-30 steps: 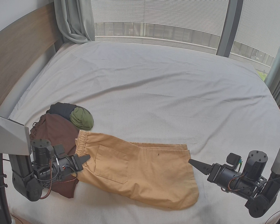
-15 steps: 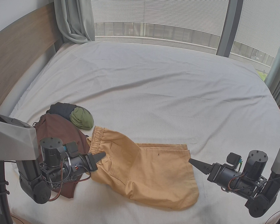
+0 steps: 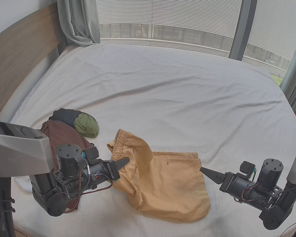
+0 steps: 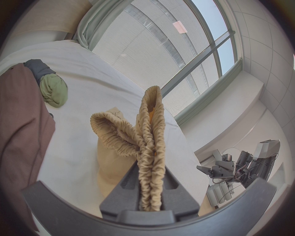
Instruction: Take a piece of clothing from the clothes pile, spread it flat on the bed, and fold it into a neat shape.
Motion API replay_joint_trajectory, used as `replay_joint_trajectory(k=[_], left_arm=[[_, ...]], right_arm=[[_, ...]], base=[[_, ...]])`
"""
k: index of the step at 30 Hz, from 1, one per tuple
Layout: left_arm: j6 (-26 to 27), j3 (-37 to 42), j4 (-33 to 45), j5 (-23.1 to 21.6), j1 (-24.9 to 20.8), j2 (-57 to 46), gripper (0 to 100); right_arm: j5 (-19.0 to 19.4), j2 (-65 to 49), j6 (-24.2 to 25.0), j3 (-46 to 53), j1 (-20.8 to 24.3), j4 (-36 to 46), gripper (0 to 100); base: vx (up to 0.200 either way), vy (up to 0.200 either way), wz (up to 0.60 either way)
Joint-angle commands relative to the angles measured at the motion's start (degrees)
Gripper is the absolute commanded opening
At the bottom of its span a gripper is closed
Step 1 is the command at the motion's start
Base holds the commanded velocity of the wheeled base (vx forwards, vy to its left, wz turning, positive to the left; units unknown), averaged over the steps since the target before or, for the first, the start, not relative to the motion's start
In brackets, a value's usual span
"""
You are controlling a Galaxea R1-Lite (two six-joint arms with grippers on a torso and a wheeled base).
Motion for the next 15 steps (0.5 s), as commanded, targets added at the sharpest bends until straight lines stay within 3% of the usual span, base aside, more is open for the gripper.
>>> replay_joint_trajectory(k=[1,9,15], left_arm=[[-0.09,-0.63,-0.08,0.03,-0.59,1.06,0],[-2.82,-5.73,1.77,1.61,-5.87,2.56,0],[-2.99,-8.37,4.84,1.61,-7.19,2.82,0]], right_arm=[[0.03,0.01,0.01,0.01,0.04,-0.04,100],[0.03,0.01,0.1,0.01,-0.14,-0.04,100],[-0.06,0.1,0.19,-0.43,-0.4,-0.04,100]], base=[[0.0,0.0,0.0],[0.0,0.0,0.0],[0.0,0.0,0.0]])
